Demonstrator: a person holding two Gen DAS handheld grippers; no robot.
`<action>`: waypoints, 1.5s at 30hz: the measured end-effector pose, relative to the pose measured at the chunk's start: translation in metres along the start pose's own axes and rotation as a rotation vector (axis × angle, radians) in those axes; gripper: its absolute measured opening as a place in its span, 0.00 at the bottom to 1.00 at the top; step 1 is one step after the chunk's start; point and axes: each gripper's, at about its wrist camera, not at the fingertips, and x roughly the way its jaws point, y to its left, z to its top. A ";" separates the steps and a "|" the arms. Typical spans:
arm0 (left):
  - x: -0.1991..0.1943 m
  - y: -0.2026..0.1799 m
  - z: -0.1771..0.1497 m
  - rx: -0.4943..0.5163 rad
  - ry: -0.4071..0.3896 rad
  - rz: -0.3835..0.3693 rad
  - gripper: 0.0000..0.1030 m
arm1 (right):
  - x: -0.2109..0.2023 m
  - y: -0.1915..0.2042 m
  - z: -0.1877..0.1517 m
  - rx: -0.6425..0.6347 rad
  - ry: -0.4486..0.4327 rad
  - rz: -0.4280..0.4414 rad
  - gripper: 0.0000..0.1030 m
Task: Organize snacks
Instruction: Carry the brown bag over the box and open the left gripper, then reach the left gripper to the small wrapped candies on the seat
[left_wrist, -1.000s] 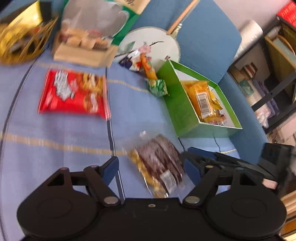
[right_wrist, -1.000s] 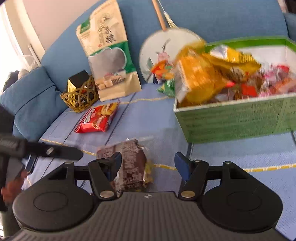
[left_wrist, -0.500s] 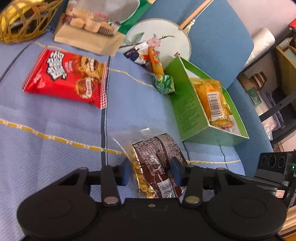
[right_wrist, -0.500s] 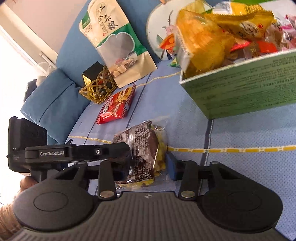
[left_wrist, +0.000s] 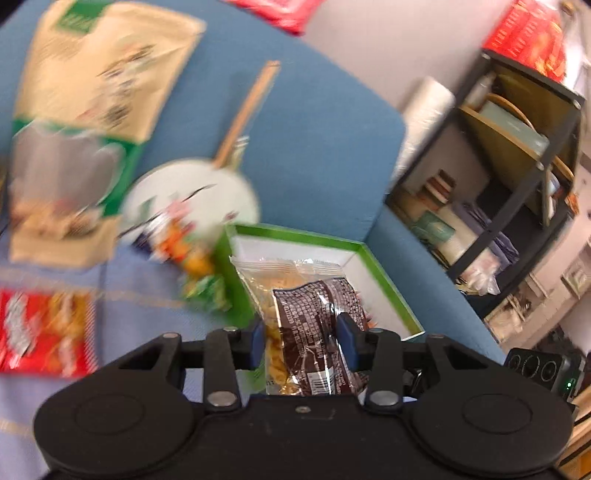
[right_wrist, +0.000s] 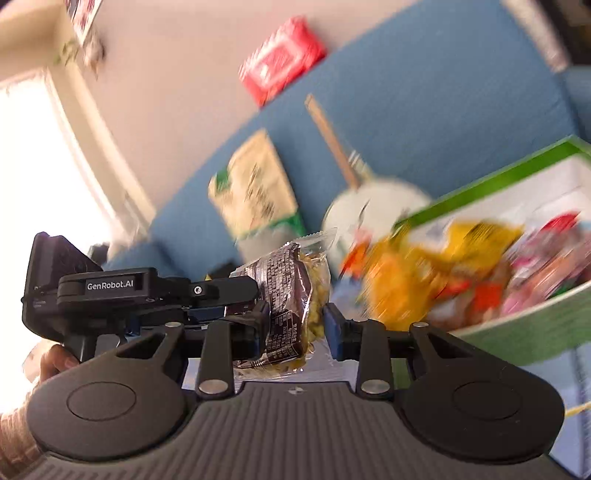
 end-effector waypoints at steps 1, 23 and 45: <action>0.009 -0.008 0.005 0.023 0.003 -0.008 0.15 | -0.003 -0.004 0.002 0.005 -0.024 -0.017 0.55; 0.159 -0.071 0.036 0.171 0.101 0.012 0.86 | -0.024 -0.097 0.029 0.110 -0.193 -0.481 0.69; 0.027 -0.015 -0.007 0.151 -0.001 0.154 1.00 | 0.003 -0.017 0.004 -0.295 -0.076 -0.246 0.61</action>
